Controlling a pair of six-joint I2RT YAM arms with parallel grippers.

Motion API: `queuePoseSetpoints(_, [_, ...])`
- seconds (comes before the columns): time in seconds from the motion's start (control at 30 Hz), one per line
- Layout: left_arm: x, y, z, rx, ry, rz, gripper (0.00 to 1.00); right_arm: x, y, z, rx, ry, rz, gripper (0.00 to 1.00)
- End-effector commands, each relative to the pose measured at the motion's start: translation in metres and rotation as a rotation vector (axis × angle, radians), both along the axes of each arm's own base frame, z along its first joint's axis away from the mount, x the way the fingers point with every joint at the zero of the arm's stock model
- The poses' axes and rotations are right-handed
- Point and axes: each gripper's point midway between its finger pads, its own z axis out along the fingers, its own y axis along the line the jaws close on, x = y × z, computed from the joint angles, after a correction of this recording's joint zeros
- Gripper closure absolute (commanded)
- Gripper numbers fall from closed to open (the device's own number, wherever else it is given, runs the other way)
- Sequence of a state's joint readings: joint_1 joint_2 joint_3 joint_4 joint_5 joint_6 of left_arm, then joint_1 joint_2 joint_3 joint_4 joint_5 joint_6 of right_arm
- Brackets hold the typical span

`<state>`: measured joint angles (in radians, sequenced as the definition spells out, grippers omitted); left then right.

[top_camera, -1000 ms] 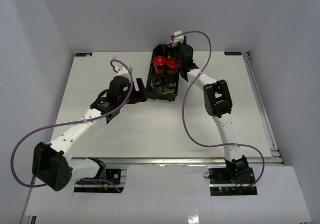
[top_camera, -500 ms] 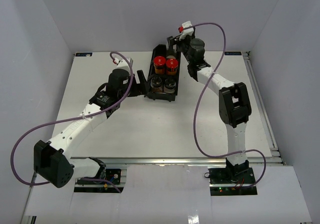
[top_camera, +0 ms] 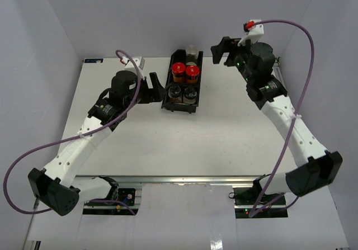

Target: Organize the condiment bottles

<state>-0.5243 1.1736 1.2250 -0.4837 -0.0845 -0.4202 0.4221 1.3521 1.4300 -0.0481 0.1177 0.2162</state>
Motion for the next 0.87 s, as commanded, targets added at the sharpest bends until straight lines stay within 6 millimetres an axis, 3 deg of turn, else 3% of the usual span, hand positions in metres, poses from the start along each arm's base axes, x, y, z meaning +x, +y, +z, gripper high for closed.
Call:
queuePoseSetpoints(0.0, [-0.039, 0.017, 0.005, -0.044, -0.050, -0.030, 0.04, -0.065, -0.007, -0.108, -0.007, 0.389, 0.038, 0.10])
queuePoseSetpoints(0.13, [-0.051, 0.020, -0.011, -0.075, -0.068, -0.042, 0.04, -0.116, -0.011, -0.124, 0.029, 0.336, 0.144, 0.10])
queuePoseSetpoints(0.2, [-0.058, 0.020, -0.022, -0.091, -0.051, -0.048, 0.03, -0.134, -0.016, -0.123, 0.040, 0.317, 0.163, 0.10])
queuePoseSetpoints(0.27, [-0.065, 0.020, -0.026, -0.115, -0.051, -0.061, 0.03, -0.144, -0.021, -0.137, 0.024, 0.349, 0.159, 0.10])
queuePoseSetpoints(0.4, [-0.073, 0.017, -0.029, -0.150, -0.062, -0.087, 0.03, -0.146, -0.034, -0.154, -0.029, 0.385, 0.108, 0.10])
queuePoseSetpoints(0.53, [-0.071, 0.017, -0.036, -0.135, -0.038, -0.077, 0.03, -0.141, -0.040, -0.157, -0.043, 0.383, 0.064, 0.10])
queuePoseSetpoints(0.83, [-0.074, 0.019, -0.035, -0.140, -0.035, -0.076, 0.02, -0.139, -0.034, -0.153, -0.023, 0.366, 0.086, 0.10])
